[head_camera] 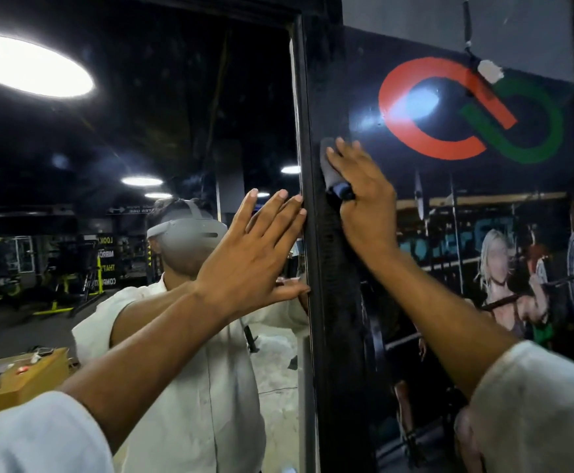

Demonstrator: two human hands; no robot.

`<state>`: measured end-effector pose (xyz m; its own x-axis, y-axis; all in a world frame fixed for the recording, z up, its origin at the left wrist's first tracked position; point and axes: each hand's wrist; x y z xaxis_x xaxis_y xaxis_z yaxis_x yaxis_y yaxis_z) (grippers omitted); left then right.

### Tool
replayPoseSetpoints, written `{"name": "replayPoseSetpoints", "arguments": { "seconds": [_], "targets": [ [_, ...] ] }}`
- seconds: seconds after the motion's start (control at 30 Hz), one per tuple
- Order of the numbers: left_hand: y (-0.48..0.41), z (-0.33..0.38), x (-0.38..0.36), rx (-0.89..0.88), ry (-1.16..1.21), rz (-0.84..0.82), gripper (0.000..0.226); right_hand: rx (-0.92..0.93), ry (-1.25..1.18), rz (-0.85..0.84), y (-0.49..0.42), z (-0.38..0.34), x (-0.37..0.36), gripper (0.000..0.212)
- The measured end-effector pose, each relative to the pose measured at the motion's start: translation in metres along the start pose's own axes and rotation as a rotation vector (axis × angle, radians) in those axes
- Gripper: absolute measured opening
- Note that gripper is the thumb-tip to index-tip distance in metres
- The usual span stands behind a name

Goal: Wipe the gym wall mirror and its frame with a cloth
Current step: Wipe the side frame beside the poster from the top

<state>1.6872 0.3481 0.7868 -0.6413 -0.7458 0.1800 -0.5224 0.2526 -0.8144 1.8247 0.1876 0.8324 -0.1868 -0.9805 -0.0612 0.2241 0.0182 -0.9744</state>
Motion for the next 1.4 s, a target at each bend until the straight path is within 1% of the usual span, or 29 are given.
{"name": "replayPoseSetpoints", "arguments": {
  "seconds": [0.07,0.13,0.2,0.27,0.33,0.4,0.47,0.53,0.6,0.67,0.7,0.77,0.87,0.93,0.97,1.0,1.07,1.17,1.2,1.23,1.3,1.4],
  "targets": [
    [0.005,0.004,-0.002,0.013,-0.003,0.002,0.108,-0.051,-0.025,0.015,0.056,-0.014,0.0,0.059],
    [0.01,0.009,-0.003,0.032,-0.018,-0.005,0.109,-0.109,-0.061,-0.013,0.128,-0.036,0.008,0.052],
    [0.011,0.011,-0.004,0.044,-0.033,-0.022,0.111,-0.139,-0.082,-0.097,0.197,-0.055,0.024,0.046],
    [0.011,0.012,-0.003,0.051,-0.037,-0.035,0.112,-0.135,-0.097,-0.202,0.232,-0.061,0.042,0.048],
    [0.011,0.012,-0.002,0.057,-0.036,-0.039,0.112,-0.091,-0.1,-0.179,0.219,-0.052,0.049,0.043],
    [0.011,0.011,-0.001,0.06,-0.029,-0.047,0.112,-0.053,-0.091,-0.086,0.173,-0.043,0.045,0.036],
    [0.012,0.013,-0.001,0.071,-0.011,-0.044,0.11,0.008,-0.062,-0.004,0.11,-0.034,0.037,0.037],
    [0.019,0.018,-0.002,0.089,0.024,-0.024,0.106,0.041,-0.022,0.027,0.061,-0.025,0.027,0.044],
    [0.035,0.027,-0.005,0.093,0.054,-0.011,0.1,0.063,0.034,-0.048,0.042,-0.022,0.016,0.052],
    [0.056,0.038,-0.009,0.1,0.086,0.001,0.094,0.093,0.101,-0.126,0.067,-0.027,0.008,0.053],
    [0.066,0.044,-0.01,0.114,0.112,0.006,0.089,0.103,0.116,-0.154,0.095,-0.032,0.005,0.054],
    [0.088,0.055,-0.013,0.128,0.158,0.005,0.082,0.115,0.103,-0.233,0.173,-0.047,0.004,0.063],
    [0.113,0.068,-0.017,0.095,0.158,-0.017,0.078,0.094,0.05,-0.415,0.283,-0.076,0.021,0.072],
    [0.12,0.073,-0.016,0.101,0.159,-0.033,0.079,0.104,0.044,-0.578,0.32,-0.087,0.037,0.075],
    [0.121,0.075,-0.014,0.102,0.16,-0.043,0.079,0.127,0.035,-0.618,0.322,-0.088,0.043,0.072],
    [0.122,0.076,-0.013,0.102,0.158,-0.052,0.078,0.133,0.02,-0.622,0.316,-0.086,0.049,0.064],
    [0.123,0.076,-0.013,0.1,0.156,-0.066,0.077,0.086,0.003,-0.496,0.282,-0.079,0.054,0.047],
    [0.123,0.076,-0.013,0.112,0.155,-0.067,0.079,0.07,0.02,-0.228,0.204,-0.06,0.051,0.044],
    [0.123,0.076,-0.013,0.114,0.161,-0.063,0.079,0.078,0.027,-0.172,0.183,-0.054,0.047,0.041],
    [0.123,0.076,-0.013,0.115,0.17,-0.059,0.078,0.088,0.039,-0.156,0.168,-0.049,0.042,0.041],
    [0.125,0.078,-0.013,0.126,0.196,-0.057,0.077,0.097,0.07,-0.207,0.165,-0.047,0.029,0.044],
    [0.149,0.091,-0.017,0.158,0.228,-0.072,0.076,0.121,0.117,-0.313,0.227,-0.059,0.015,0.06]
  ]
}}
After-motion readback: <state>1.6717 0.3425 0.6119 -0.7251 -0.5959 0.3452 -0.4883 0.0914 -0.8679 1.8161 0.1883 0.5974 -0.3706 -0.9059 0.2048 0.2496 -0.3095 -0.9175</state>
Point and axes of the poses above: each hand's wrist, its own y-axis away from the middle knuckle, its own x-axis out of the back of the hand, z = x × y, and after that the axes turned 12 degrees about x, right-handed
